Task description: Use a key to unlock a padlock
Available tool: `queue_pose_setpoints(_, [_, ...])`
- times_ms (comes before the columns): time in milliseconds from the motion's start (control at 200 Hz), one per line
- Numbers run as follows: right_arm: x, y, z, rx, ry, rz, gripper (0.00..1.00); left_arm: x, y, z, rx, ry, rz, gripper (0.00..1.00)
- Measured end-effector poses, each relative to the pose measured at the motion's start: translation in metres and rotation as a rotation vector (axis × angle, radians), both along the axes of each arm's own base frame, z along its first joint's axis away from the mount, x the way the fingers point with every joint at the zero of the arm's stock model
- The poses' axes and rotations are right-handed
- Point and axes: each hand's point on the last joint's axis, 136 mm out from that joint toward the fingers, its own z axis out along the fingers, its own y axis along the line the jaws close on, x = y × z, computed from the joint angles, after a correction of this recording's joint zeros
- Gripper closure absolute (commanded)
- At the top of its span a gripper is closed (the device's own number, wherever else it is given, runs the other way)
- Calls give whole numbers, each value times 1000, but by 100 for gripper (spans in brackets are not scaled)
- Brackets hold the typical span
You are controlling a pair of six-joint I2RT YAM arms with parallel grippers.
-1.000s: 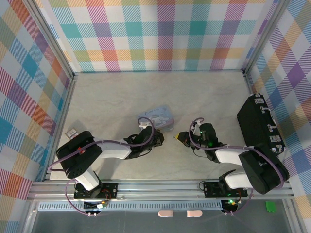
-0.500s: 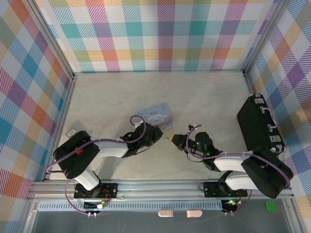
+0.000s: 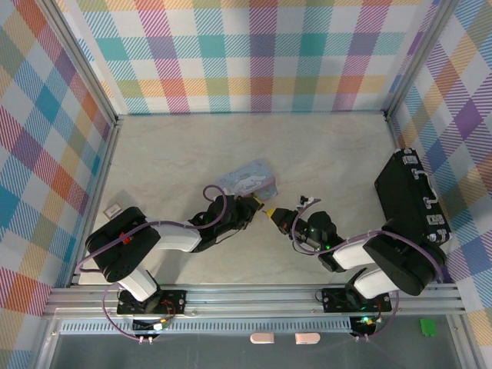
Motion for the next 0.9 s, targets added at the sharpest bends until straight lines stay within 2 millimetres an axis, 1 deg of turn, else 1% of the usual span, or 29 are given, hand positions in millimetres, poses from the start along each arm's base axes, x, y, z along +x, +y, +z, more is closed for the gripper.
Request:
queue_pose_setpoints(225, [7, -7, 8, 19, -25, -21, 100, -2, 2, 0, -32, 13, 5, 100])
queue_pose_setpoints(460, [8, -9, 21, 43, -54, -19, 100, -1, 0, 8, -80, 16, 18, 100])
queue_pose_setpoints(800, [8, -9, 27, 85, -42, -22, 100, 1, 1, 26, -156, -11, 38, 100])
queue_pose_setpoints(905, [9, -8, 25, 103, -23, -25, 100, 3, 0, 33, -180, -30, 43, 100])
